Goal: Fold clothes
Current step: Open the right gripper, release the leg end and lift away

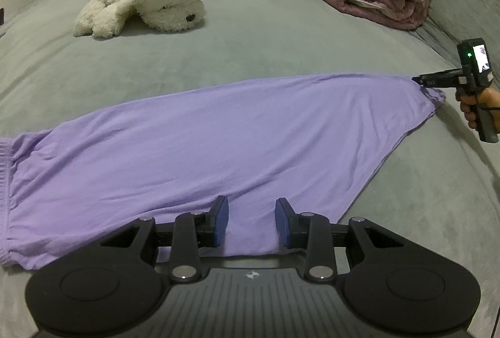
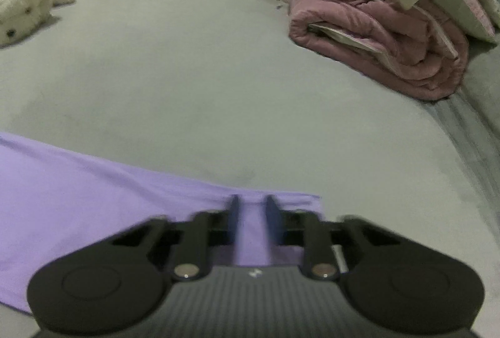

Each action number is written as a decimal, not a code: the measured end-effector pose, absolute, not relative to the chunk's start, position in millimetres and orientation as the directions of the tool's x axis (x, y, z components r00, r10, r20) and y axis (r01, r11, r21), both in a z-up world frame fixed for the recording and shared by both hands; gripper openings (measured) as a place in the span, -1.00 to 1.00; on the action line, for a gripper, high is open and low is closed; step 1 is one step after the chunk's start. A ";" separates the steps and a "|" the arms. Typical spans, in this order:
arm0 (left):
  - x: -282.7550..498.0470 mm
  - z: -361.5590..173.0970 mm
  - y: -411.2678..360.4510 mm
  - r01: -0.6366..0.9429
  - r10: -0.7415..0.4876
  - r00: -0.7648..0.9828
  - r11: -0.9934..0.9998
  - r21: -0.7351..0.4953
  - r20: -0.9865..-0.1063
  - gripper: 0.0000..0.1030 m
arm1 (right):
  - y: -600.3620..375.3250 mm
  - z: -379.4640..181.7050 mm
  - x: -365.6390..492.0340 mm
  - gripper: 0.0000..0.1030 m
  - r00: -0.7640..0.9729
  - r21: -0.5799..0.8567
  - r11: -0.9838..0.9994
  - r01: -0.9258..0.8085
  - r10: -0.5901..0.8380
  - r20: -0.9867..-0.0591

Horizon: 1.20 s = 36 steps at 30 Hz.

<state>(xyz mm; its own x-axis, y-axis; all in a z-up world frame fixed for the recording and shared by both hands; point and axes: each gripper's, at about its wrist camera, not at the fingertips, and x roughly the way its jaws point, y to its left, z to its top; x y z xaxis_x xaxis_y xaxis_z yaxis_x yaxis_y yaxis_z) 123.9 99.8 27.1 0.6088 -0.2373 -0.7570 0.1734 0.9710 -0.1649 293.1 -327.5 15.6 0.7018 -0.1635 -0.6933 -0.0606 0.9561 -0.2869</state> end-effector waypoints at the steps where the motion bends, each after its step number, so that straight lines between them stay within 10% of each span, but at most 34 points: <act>1: 123.9 27.3 100.1 0.173 -0.238 0.608 0.971 -0.166 -0.757 -0.38 | -325.8 14.8 292.9 -0.92 0.705 -0.286 0.956 -0.066 -0.158 -0.692; 15: 124.0 27.6 100.0 0.175 -0.235 0.610 0.971 -0.161 -0.757 -0.38 | -322.0 14.4 293.1 -0.90 0.738 -0.375 0.927 0.022 -0.269 -0.619; 21: 123.8 29.8 102.0 0.164 -0.240 0.612 0.971 -0.176 -0.754 -0.38 | -341.5 49.2 263.3 -0.59 0.790 -0.253 0.958 0.133 -0.257 -0.557; 29: 123.1 30.6 99.3 0.162 -0.252 0.617 0.968 -0.192 -0.746 -0.38 | -348.5 52.0 223.5 -0.59 0.779 -0.131 0.990 0.045 -0.117 -0.617; 36: 121.6 29.8 95.7 0.172 -0.230 0.606 0.973 -0.156 -0.762 -0.37 | -373.2 31.5 236.1 -0.35 0.701 -0.223 0.954 0.201 -0.299 -0.648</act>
<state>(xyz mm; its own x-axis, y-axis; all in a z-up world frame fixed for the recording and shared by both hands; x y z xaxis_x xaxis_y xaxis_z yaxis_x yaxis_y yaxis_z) 121.6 95.7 29.8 0.6058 -0.2297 -0.7618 0.1723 0.9726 -0.1562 236.1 -373.2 31.5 0.7007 -0.2989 -0.6479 0.2011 0.9539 -0.2226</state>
